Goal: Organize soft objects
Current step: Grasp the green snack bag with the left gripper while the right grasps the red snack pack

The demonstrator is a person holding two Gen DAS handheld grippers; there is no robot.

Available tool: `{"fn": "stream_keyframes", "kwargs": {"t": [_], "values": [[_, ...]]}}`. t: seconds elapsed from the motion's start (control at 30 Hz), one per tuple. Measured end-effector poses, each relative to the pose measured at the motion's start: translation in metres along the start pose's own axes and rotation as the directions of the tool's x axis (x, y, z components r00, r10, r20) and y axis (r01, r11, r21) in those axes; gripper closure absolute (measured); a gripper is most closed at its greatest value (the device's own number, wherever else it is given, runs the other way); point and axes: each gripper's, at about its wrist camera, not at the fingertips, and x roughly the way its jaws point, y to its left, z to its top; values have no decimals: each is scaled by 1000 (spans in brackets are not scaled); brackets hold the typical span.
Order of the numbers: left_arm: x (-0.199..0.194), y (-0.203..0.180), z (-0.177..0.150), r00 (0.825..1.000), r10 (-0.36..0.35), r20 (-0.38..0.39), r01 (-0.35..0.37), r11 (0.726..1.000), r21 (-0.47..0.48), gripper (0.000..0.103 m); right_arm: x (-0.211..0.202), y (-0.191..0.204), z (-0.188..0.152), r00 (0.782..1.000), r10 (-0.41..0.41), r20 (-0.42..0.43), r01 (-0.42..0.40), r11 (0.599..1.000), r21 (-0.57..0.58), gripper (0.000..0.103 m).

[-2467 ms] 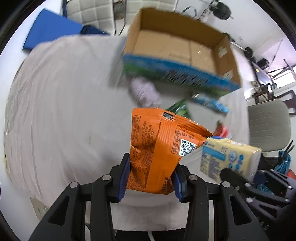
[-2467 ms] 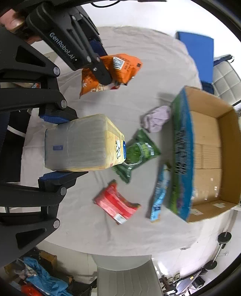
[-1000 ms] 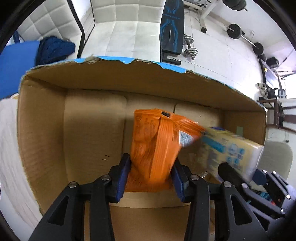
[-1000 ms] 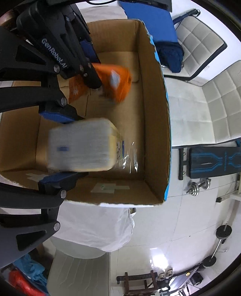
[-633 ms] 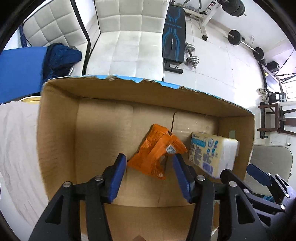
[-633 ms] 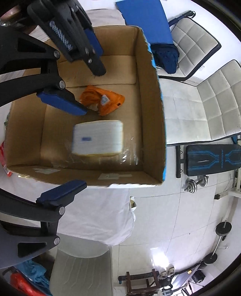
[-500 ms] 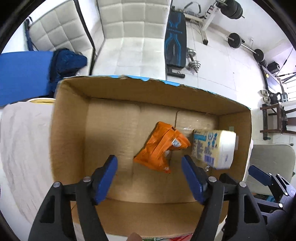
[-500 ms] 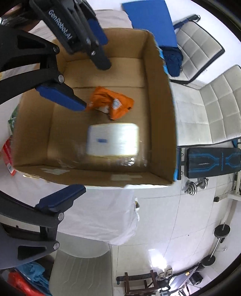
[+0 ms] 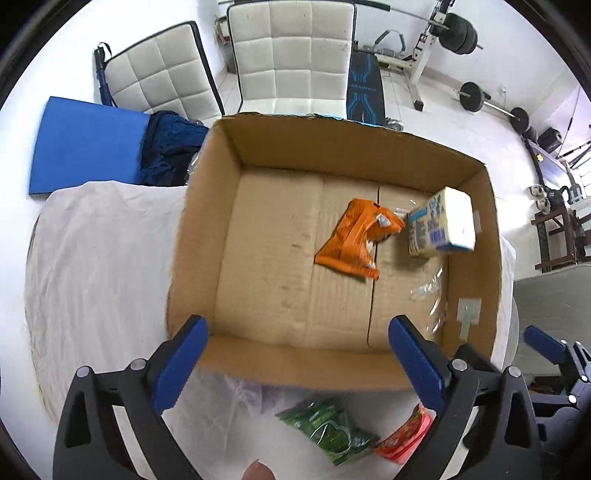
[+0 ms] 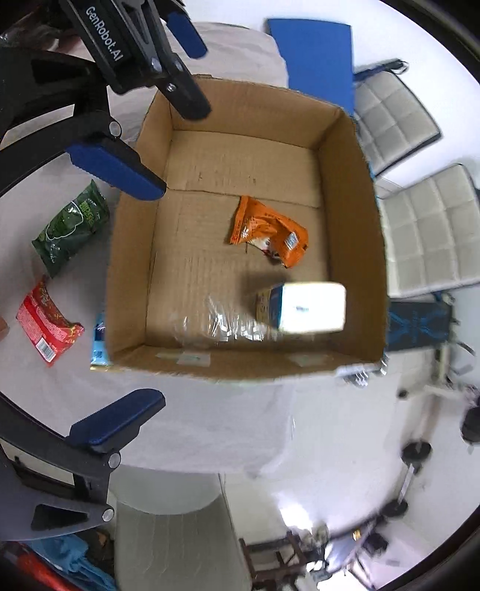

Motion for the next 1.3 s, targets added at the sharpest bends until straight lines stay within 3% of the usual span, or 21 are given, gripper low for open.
{"fn": "stream_keyframes", "kwargs": {"t": [0.17, 0.37, 0.63, 0.9, 1.1, 1.3], "values": [[-37, 8, -31, 995, 35, 98, -37, 999, 24, 3, -37, 10, -40, 994, -33, 100, 33, 999, 3, 0], [-94, 16, -67, 976, 42, 213, -51, 998, 34, 3, -85, 20, -78, 978, -47, 201, 49, 999, -2, 0], [-142, 23, -103, 964, 27, 266, -47, 996, 70, 3, -137, 32, -117, 967, -6, 254, 9, 1000, -10, 0], [-190, 31, -125, 935, 19, 354, -45, 997, 66, 3, -184, 54, -140, 948, 43, 315, -34, 999, -32, 0], [-206, 38, -135, 920, 35, 389, -57, 997, 45, 3, -197, 59, -148, 942, 61, 329, -54, 998, -32, 0], [-192, 48, -142, 935, 32, 352, -33, 999, -3, 3, -176, 29, -156, 950, 116, 290, -134, 990, 40, 0]]}}
